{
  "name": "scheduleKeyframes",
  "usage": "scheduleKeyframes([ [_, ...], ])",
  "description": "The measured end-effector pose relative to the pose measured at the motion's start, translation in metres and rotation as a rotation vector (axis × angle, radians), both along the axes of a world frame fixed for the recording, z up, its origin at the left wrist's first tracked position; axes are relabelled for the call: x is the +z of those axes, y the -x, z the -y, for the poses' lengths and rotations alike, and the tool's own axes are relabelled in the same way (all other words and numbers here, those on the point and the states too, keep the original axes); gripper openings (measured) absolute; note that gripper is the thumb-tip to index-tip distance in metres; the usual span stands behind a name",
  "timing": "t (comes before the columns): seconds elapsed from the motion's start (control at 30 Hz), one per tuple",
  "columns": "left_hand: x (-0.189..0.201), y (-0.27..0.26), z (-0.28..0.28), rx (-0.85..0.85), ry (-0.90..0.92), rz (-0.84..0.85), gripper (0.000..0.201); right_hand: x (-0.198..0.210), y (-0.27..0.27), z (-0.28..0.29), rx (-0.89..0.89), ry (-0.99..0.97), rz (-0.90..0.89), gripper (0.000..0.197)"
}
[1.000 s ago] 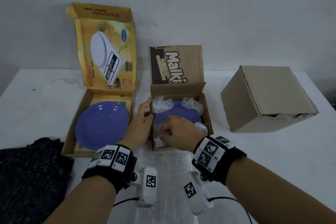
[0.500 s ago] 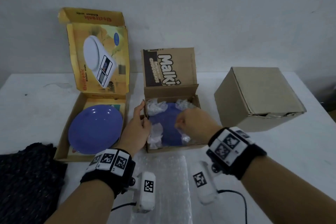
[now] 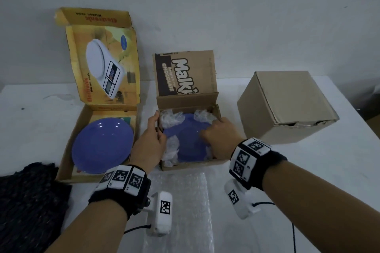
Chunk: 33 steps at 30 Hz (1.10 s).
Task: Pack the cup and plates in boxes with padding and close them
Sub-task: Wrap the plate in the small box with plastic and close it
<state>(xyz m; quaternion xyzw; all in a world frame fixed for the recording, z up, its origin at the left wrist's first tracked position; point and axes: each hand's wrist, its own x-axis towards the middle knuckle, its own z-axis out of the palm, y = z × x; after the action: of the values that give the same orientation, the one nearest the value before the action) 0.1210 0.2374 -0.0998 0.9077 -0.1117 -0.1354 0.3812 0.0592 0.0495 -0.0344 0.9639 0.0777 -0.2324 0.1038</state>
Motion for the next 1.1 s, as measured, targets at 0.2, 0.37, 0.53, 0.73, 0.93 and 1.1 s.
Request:
scheduleKeyframes([
  [0.2, 0.002, -0.01, 0.001, -0.085, -0.068, 0.076, 0.058, 0.009, 0.007, -0.002, -0.017, -0.037, -0.052, 0.019],
  [0.37, -0.003, -0.007, 0.0, -0.042, -0.021, 0.058, 0.056, 0.006, 0.011, 0.004, -0.168, 0.028, 0.012, 0.079],
  [0.53, -0.006, -0.005, 0.0, -0.019, 0.019, 0.041, 0.056, 0.001, 0.001, 0.006, -0.194, 0.04, -0.08, 0.087],
  [0.73, -0.004, -0.003, -0.005, -0.055, 0.049, 0.004, 0.057, -0.014, 0.007, 0.015, -0.172, -0.019, -0.03, 0.087],
  [0.93, 0.0, -0.009, -0.017, -0.124, 0.21, -0.222, 0.056, -0.01, 0.022, -0.014, -0.13, -0.229, 0.324, 0.038],
  [1.1, 0.01, -0.01, -0.028, -0.085, 0.253, -0.321, 0.055, -0.024, 0.063, -0.059, 0.157, -0.565, 0.256, 0.023],
])
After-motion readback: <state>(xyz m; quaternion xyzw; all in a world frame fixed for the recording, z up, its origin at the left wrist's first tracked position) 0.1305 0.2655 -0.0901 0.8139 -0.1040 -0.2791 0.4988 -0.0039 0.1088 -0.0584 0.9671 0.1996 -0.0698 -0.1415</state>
